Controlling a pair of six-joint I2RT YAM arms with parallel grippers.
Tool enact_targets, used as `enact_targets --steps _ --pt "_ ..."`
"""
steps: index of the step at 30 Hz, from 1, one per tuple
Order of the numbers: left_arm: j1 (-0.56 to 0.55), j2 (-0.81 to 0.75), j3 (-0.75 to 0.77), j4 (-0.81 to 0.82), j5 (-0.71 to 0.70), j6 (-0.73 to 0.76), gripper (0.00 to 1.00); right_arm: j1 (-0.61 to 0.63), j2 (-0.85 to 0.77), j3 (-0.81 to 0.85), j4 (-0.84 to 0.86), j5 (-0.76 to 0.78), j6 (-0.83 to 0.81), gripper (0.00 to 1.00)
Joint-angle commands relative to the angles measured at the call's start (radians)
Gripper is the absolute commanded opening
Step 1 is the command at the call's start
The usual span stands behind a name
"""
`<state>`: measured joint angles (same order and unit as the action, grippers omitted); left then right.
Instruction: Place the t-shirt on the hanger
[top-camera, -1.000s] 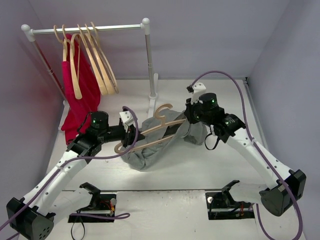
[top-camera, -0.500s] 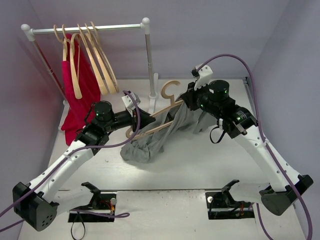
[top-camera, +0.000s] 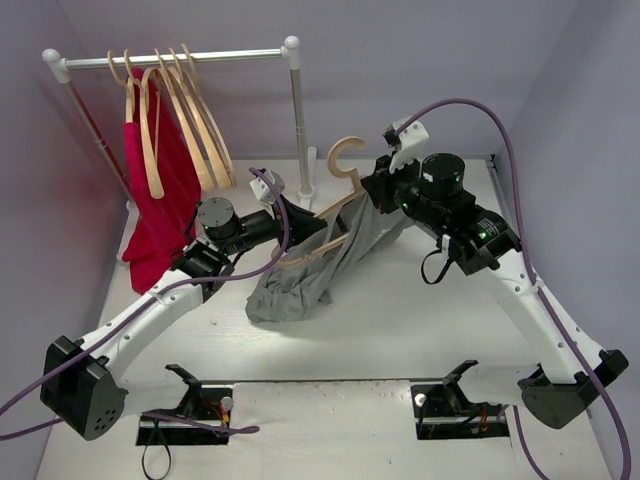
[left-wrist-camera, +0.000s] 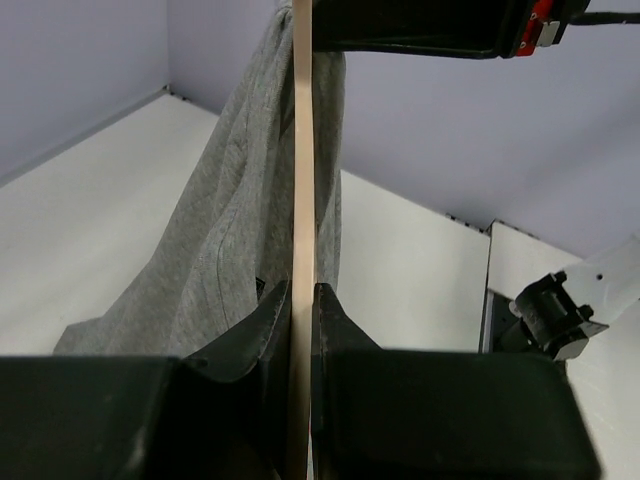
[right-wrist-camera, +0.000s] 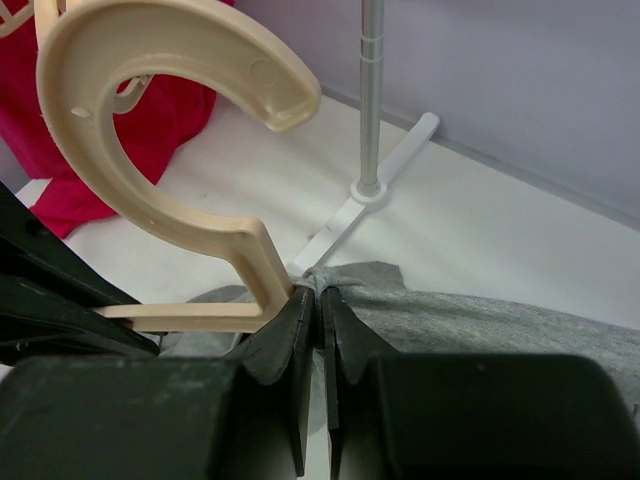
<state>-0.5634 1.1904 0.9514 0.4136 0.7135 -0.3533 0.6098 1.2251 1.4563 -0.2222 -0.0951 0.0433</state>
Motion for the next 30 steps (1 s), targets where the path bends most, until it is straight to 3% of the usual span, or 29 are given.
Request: enact_targets --steps 1,3,6,7,11,21,30 --pt "-0.026 0.007 0.004 0.297 0.009 -0.076 0.0 0.024 0.007 0.056 0.052 -0.047 0.0 0.08" --pt "-0.027 0.011 -0.011 0.347 0.007 -0.088 0.0 0.024 0.004 0.052 0.05 -0.041 0.0 0.14" --pt "-0.027 0.008 -0.052 0.393 -0.014 -0.095 0.0 0.022 -0.006 0.045 0.046 -0.032 -0.002 0.3" --pt "-0.027 0.006 -0.059 0.402 -0.014 -0.092 0.0 0.021 -0.01 0.044 0.046 -0.013 -0.005 0.39" --pt "-0.024 0.006 -0.106 0.423 -0.027 -0.072 0.0 0.018 -0.036 0.053 0.026 0.032 -0.022 0.54" --pt "0.029 -0.01 -0.184 0.456 0.058 -0.048 0.0 -0.025 -0.099 0.062 -0.064 0.086 -0.182 0.75" --pt "0.128 -0.065 -0.187 0.388 0.235 -0.038 0.0 -0.058 -0.059 0.079 -0.249 -0.047 -0.424 0.82"
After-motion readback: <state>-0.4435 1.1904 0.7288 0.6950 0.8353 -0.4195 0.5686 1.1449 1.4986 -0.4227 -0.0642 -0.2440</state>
